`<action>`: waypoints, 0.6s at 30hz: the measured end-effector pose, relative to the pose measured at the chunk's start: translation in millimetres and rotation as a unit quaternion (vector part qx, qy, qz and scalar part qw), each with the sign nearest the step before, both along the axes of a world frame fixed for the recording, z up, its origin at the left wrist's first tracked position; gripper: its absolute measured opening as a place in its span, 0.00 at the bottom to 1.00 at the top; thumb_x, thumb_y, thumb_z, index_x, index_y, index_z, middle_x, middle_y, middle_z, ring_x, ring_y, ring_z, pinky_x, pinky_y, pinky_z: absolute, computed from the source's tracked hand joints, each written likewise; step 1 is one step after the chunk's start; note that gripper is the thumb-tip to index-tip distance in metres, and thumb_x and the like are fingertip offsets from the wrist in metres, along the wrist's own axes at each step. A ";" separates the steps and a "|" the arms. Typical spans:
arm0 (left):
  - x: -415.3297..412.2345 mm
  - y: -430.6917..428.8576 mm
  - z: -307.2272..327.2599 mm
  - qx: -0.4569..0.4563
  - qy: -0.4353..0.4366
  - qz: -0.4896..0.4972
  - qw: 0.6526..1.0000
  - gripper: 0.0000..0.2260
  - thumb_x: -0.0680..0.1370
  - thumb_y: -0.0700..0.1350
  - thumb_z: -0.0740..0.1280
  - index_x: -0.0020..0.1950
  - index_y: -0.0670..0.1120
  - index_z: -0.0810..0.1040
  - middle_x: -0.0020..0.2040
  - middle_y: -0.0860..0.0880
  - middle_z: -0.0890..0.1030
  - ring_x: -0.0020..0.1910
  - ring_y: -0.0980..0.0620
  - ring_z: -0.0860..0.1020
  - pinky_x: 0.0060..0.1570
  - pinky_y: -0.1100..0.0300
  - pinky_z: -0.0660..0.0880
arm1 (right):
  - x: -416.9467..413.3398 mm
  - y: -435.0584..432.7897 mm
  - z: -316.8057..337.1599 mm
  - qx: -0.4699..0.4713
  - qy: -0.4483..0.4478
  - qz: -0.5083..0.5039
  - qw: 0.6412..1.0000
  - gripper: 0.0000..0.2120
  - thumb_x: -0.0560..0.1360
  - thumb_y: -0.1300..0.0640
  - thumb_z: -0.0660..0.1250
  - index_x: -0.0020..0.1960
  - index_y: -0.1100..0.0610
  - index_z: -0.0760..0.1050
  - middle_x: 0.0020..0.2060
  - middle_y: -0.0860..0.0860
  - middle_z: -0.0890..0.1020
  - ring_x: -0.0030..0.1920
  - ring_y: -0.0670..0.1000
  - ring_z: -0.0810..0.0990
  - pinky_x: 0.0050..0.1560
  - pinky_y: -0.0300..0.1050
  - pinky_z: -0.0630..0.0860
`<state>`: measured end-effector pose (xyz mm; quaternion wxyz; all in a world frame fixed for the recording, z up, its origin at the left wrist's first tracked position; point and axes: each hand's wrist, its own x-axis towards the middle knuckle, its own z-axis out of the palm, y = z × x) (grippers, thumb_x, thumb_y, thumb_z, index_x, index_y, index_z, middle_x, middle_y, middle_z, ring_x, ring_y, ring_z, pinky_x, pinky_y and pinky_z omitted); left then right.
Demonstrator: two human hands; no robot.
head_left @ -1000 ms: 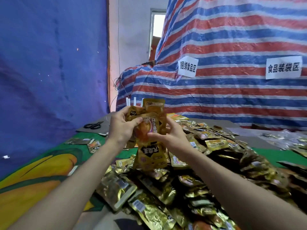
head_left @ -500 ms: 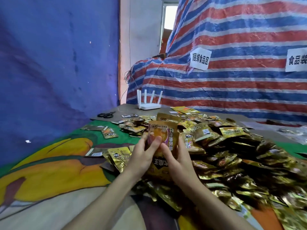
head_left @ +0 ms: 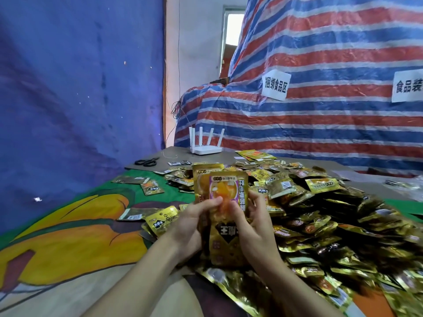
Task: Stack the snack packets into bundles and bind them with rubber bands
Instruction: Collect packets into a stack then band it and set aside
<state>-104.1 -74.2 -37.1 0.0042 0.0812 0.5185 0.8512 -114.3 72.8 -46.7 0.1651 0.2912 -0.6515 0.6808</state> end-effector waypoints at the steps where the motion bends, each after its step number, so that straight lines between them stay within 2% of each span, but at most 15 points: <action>1: 0.2 2.4 0.4 -0.012 0.002 0.021 1.000 0.15 0.71 0.46 0.75 0.56 0.42 0.86 0.57 0.38 0.85 0.54 0.41 0.85 0.51 0.50 0.82 | 0.3 0.3 -1.9 -0.003 -0.009 -0.006 1.000 0.09 0.81 0.59 0.66 0.61 0.56 0.73 0.53 0.52 0.84 0.55 0.52 0.83 0.58 0.57 0.80; 4: -0.2 9.5 0.9 -0.015 0.005 0.054 0.998 0.11 0.72 0.45 0.75 0.52 0.42 0.88 0.54 0.39 0.85 0.52 0.42 0.85 0.46 0.53 0.83 | -2.9 0.1 -3.6 0.008 -0.036 -0.050 0.998 0.14 0.80 0.55 0.68 0.64 0.57 0.75 0.57 0.53 0.82 0.59 0.54 0.81 0.61 0.60 0.78; 6: 1.3 9.8 2.7 -0.008 -0.007 0.049 0.999 0.13 0.73 0.47 0.73 0.54 0.43 0.87 0.56 0.39 0.85 0.55 0.42 0.85 0.50 0.50 0.83 | -6.2 1.8 -1.7 0.010 -0.052 -0.065 0.996 0.18 0.80 0.53 0.68 0.67 0.58 0.75 0.60 0.53 0.82 0.61 0.52 0.81 0.63 0.57 0.77; 8: 2.2 6.1 3.8 -0.006 -0.038 0.037 0.999 0.15 0.74 0.48 0.72 0.58 0.43 0.85 0.59 0.40 0.84 0.59 0.40 0.83 0.60 0.44 0.79 | -7.9 3.1 -0.2 0.000 -0.065 -0.062 0.996 0.17 0.80 0.53 0.67 0.67 0.57 0.75 0.58 0.52 0.83 0.58 0.49 0.83 0.60 0.52 0.80; 9: 2.1 3.8 3.9 -0.003 -0.053 0.035 0.998 0.16 0.74 0.47 0.71 0.60 0.43 0.84 0.59 0.39 0.84 0.60 0.39 0.82 0.63 0.41 0.77 | -8.5 2.8 0.1 -0.004 -0.075 -0.061 0.995 0.17 0.81 0.53 0.67 0.68 0.56 0.74 0.58 0.52 0.84 0.56 0.48 0.83 0.59 0.50 0.81; 11: -0.4 0.0 4.0 -0.003 -0.072 0.054 0.996 0.16 0.75 0.42 0.71 0.62 0.39 0.83 0.59 0.37 0.83 0.59 0.36 0.82 0.62 0.39 0.77 | -9.5 1.7 -1.1 -0.014 -0.094 -0.065 0.993 0.19 0.81 0.53 0.67 0.70 0.56 0.71 0.60 0.52 0.83 0.58 0.48 0.83 0.62 0.51 0.80; 13: -4.6 -4.1 5.1 -0.006 -0.093 0.111 0.989 0.18 0.74 0.37 0.72 0.64 0.36 0.79 0.60 0.33 0.81 0.58 0.34 0.82 0.59 0.37 0.78 | -11.7 0.7 -2.1 -0.001 -0.106 -0.085 0.991 0.23 0.81 0.52 0.66 0.74 0.56 0.68 0.64 0.52 0.80 0.64 0.49 0.79 0.67 0.55 0.76; 14: -5.8 -5.7 6.2 -0.010 -0.105 0.144 0.984 0.22 0.72 0.35 0.74 0.65 0.36 0.76 0.61 0.33 0.80 0.60 0.34 0.80 0.61 0.35 0.76 | -12.7 0.8 -2.7 0.016 -0.107 -0.101 0.989 0.24 0.81 0.51 0.66 0.75 0.56 0.67 0.65 0.52 0.78 0.65 0.49 0.78 0.67 0.54 0.75; 15: -7.6 -8.1 6.5 -0.024 -0.111 0.177 0.978 0.23 0.71 0.35 0.75 0.64 0.37 0.74 0.61 0.35 0.80 0.62 0.35 0.78 0.64 0.35 0.73 | -13.6 0.7 -3.5 0.034 -0.103 -0.118 0.987 0.24 0.81 0.51 0.66 0.74 0.56 0.67 0.65 0.51 0.77 0.63 0.45 0.77 0.66 0.50 0.75; 17: -10.1 -14.5 6.5 -0.065 -0.102 0.232 0.965 0.19 0.71 0.37 0.76 0.57 0.41 0.73 0.56 0.40 0.81 0.60 0.43 0.77 0.69 0.40 0.67 | -13.7 -0.3 -4.0 0.071 -0.088 -0.160 0.981 0.24 0.82 0.51 0.66 0.75 0.54 0.65 0.63 0.46 0.76 0.59 0.34 0.75 0.61 0.33 0.73; 18: -11.8 -17.8 6.5 -0.079 -0.098 0.250 0.960 0.18 0.72 0.39 0.76 0.58 0.41 0.73 0.57 0.42 0.80 0.60 0.45 0.76 0.69 0.44 0.66 | -14.2 -0.7 -4.7 0.090 -0.080 -0.182 0.976 0.26 0.82 0.51 0.65 0.77 0.55 0.63 0.65 0.46 0.75 0.61 0.32 0.73 0.63 0.30 0.71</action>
